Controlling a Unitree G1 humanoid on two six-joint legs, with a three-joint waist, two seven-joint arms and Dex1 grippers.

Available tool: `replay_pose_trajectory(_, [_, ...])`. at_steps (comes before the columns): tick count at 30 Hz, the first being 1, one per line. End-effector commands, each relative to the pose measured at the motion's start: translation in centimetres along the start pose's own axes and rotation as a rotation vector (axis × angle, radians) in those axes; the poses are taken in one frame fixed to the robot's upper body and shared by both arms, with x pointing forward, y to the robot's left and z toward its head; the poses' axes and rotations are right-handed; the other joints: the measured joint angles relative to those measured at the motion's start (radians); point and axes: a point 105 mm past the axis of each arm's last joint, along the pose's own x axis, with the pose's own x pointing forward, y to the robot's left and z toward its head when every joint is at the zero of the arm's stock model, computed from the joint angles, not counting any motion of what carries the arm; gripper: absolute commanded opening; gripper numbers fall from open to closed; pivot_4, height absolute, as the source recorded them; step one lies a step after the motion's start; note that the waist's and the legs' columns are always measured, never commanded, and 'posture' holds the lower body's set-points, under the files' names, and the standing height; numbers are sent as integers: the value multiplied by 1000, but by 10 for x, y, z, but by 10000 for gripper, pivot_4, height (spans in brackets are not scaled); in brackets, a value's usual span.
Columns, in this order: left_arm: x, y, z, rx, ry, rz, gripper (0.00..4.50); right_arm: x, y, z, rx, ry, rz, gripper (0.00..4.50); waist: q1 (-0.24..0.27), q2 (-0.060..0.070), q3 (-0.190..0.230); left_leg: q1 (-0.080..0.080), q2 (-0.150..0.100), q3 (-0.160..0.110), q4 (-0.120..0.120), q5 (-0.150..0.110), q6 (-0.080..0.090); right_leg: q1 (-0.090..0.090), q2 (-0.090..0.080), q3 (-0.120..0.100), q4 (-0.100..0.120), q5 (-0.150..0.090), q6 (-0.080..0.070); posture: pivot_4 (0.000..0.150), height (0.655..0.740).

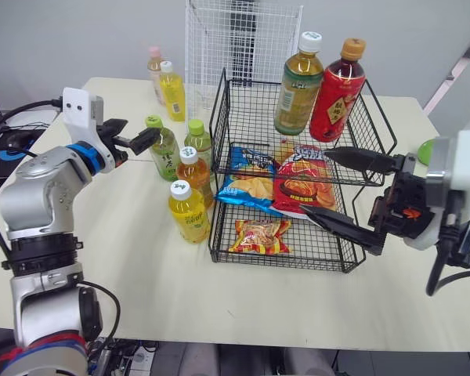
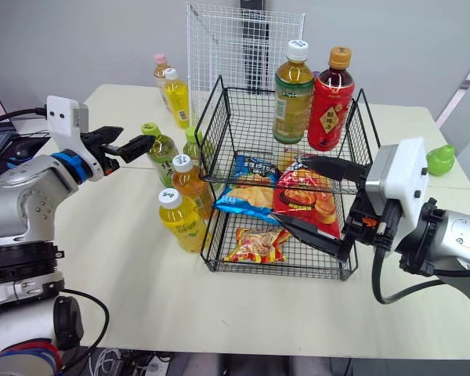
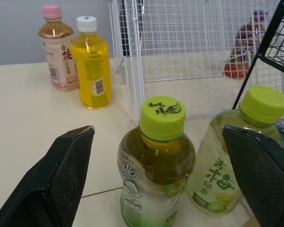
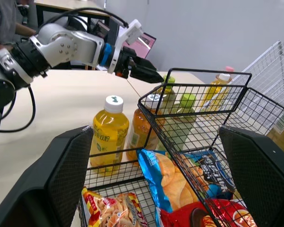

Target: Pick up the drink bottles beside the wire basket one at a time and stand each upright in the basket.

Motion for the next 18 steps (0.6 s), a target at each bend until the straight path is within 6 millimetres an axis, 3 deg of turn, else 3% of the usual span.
replay_pose_trajectory(1, [8, 2, 16, 33, -58, 55, 44734, -2, -1, 13, -38, -26, -13, 45000, -2, 0, 0, 0, 0, 1, 0, 0, 0, 0, 0, 1, 0, 0, 0, 1500, 7360])
replay_pose_trajectory(12, [41, -14, 10, 36, -35, 5, 44734, -5, 0, 15, -41, -14, -31, 45000, -3, 0, 0, 0, 0, 1, -1, 0, 0, 0, 0, 1, 0, 0, 0, 1500, 7360])
replay_pose_trajectory(18, [49, -16, 9, 37, -38, 3, 26425, -6, 2, 15, -39, -7, -41, 45000, -3, 0, 0, 0, 0, 1, -1, 0, 0, 0, 0, 1, 0, 0, 0, 1500, 7360])
